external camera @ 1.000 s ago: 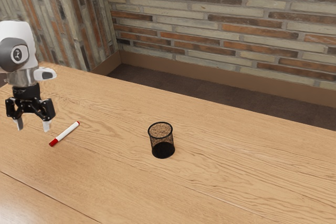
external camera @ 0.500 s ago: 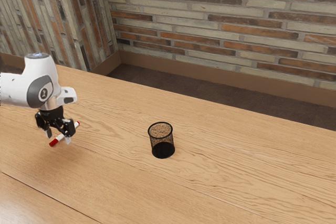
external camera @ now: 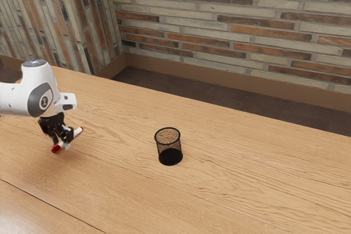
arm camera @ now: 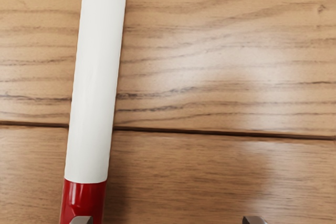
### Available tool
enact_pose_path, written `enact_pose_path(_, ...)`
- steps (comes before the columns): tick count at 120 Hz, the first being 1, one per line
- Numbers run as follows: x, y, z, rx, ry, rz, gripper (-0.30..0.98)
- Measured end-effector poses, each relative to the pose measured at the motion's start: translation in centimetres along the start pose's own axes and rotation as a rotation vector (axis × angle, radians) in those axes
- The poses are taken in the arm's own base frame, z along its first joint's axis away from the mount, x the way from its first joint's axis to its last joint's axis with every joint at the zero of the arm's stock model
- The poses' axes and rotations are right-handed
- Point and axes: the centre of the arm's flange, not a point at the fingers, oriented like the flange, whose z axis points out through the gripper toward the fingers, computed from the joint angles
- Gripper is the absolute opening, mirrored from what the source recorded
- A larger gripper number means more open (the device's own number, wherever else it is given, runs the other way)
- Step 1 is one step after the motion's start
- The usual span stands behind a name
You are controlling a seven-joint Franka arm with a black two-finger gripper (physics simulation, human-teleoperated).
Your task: Put the marker into the pen holder.
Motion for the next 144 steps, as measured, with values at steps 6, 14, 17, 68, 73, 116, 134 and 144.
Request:
enact_pose_path(6, 0.4, 0.0, 0.1, 0.0, 0.004, 0.015, 0.33)
enact_pose_path(14, 0.4, -0.6, 0.3, -0.001, 0.003, 0.022, 0.32)
enact_pose_path(17, 0.3, -0.9, 0.4, -0.002, 0.003, 0.022, 0.32)
enact_pose_path(68, 0.0, -1.9, 2.4, -0.029, -0.014, 0.079, 0.31)
enact_pose_path(73, 0.0, -1.9, 2.5, -0.031, -0.015, 0.081, 0.3)
enact_pose_path(116, 0.1, -2.7, 3.0, -0.048, -0.012, 0.084, 0.08)
enact_pose_path(134, 0.2, -2.7, 3.1, -0.053, -0.009, 0.09, 0.05)
enact_pose_path(144, 0.1, -2.7, 3.1, -0.054, -0.008, 0.091, 0.04)
